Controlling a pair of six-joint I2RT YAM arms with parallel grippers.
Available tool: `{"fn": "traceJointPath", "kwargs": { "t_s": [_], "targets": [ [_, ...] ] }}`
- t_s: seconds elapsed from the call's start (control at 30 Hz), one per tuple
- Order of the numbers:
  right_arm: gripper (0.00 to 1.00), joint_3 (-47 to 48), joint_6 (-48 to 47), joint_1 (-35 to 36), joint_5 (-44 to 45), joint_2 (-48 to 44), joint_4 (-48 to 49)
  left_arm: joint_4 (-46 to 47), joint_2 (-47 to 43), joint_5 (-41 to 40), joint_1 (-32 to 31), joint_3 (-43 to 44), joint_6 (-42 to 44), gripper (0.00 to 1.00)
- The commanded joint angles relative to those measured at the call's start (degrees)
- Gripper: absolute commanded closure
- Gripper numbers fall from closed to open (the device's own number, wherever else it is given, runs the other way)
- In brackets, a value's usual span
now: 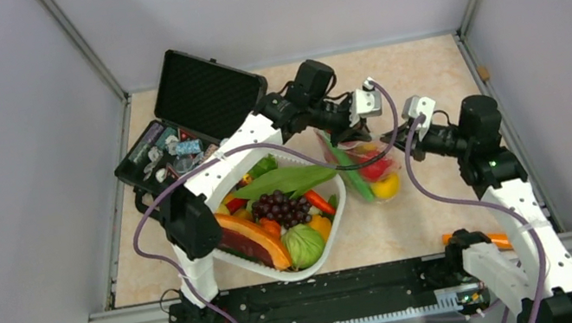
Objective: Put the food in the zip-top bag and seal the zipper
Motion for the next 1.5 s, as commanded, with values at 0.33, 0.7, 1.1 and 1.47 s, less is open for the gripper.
{"fn": "traceJointPath", "kwargs": {
  "t_s": [0.33,0.7,1.1,1.47],
  "targets": [
    [1.00,2.42,0.57,0.02,0.02,-4.04,2.30,4.62,-5.96,-2.66,3.43,-5.87,-1.79,1.00],
    [0.56,0.92,0.07,0.07,3.21,-4.63,3.02,4.50,-5.36,4.50,0.51,-1.44,-3.38,1.00],
    [0.61,2.97,-2.97,0.03,-1.50,-2.84,-1.86,1.23,-4.57,2.21,-2.82,2.60,-1.85,1.00],
    [0.74,3.30,-2.21,0.03,-1.88,-2.75,-0.87,0.20,-3.02,-0.45,-4.19,4.80,-1.74,1.00]
  ]
}}
